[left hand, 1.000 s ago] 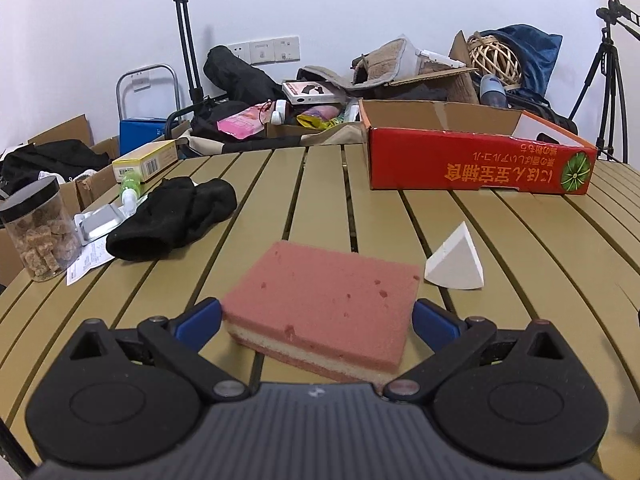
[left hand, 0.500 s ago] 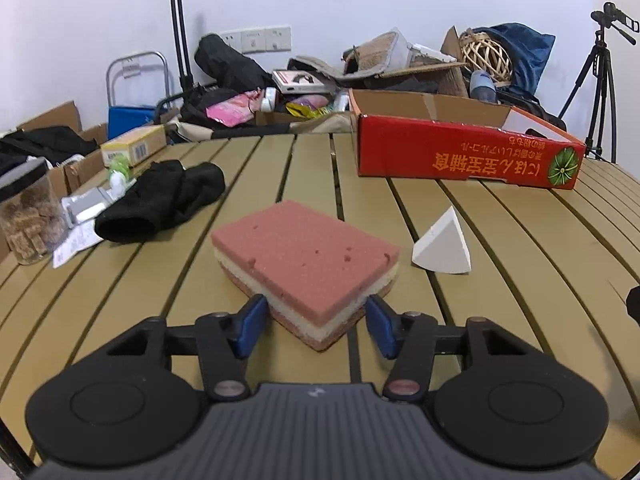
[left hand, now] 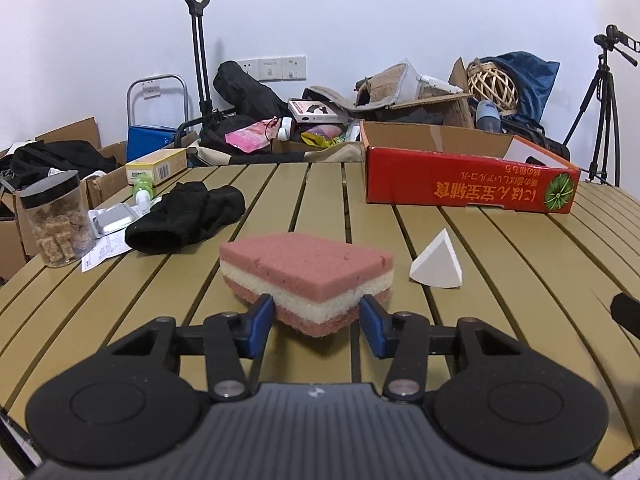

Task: Collect trash
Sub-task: 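Lift the pink sponge with the left gripper while the right gripper approaches the white triangular foam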

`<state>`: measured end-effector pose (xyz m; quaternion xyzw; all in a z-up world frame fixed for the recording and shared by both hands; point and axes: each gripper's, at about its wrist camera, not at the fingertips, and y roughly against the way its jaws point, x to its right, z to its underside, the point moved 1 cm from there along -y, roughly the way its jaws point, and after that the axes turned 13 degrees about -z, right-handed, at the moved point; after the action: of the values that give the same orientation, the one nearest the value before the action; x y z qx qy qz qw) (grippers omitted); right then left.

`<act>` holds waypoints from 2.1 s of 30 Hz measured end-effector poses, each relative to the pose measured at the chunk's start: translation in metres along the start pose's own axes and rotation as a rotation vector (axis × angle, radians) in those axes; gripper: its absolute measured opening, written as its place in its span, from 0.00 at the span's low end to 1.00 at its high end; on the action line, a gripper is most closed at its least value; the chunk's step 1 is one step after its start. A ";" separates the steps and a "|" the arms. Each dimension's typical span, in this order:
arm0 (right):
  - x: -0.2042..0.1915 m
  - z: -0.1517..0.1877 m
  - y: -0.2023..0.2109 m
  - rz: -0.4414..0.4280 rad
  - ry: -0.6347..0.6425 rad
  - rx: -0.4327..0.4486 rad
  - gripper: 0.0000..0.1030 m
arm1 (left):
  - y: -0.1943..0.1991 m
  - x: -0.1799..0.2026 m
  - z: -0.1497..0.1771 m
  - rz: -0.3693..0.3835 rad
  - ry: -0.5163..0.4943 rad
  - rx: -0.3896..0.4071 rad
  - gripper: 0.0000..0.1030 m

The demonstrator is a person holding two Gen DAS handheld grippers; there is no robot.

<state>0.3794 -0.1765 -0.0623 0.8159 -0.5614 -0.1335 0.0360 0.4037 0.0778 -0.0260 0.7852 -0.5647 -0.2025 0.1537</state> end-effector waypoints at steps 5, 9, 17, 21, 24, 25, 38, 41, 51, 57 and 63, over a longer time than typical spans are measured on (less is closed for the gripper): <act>0.000 -0.001 0.003 -0.003 -0.001 0.006 1.00 | 0.017 -0.003 0.003 -0.015 0.026 0.026 0.46; 0.000 -0.002 0.006 -0.009 -0.002 0.014 1.00 | 0.031 -0.007 0.005 -0.031 0.052 0.050 0.46; -0.003 -0.005 0.011 -0.031 -0.009 0.021 1.00 | 0.064 -0.017 0.019 -0.054 0.078 0.086 0.46; -0.007 -0.004 0.011 -0.044 -0.011 0.016 1.00 | 0.078 -0.021 0.026 -0.069 0.074 0.104 0.44; -0.012 -0.003 0.012 -0.057 0.005 0.010 1.00 | 0.085 -0.027 0.028 -0.072 0.073 0.122 0.43; -0.014 -0.002 0.012 -0.061 0.012 0.008 1.00 | 0.085 -0.029 0.028 -0.068 0.073 0.124 0.43; -0.029 0.007 0.008 -0.075 0.055 -0.022 1.00 | 0.083 -0.030 0.031 -0.068 0.078 0.114 0.42; -0.028 0.006 0.009 -0.072 0.052 -0.017 1.00 | 0.085 -0.028 0.030 -0.078 0.075 0.130 0.41; -0.025 0.005 0.012 -0.069 0.047 -0.011 1.00 | 0.092 -0.026 0.027 -0.101 0.067 0.177 0.40; -0.027 0.006 0.011 -0.071 0.054 -0.019 1.00 | 0.092 -0.028 0.026 -0.097 0.074 0.179 0.40; -0.028 0.007 0.010 -0.072 0.060 -0.025 1.00 | 0.086 -0.020 0.032 -0.064 0.056 0.130 0.39</act>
<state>0.3596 -0.1539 -0.0620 0.8386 -0.5288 -0.1172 0.0580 0.3116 0.0696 -0.0103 0.8166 -0.5466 -0.1482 0.1113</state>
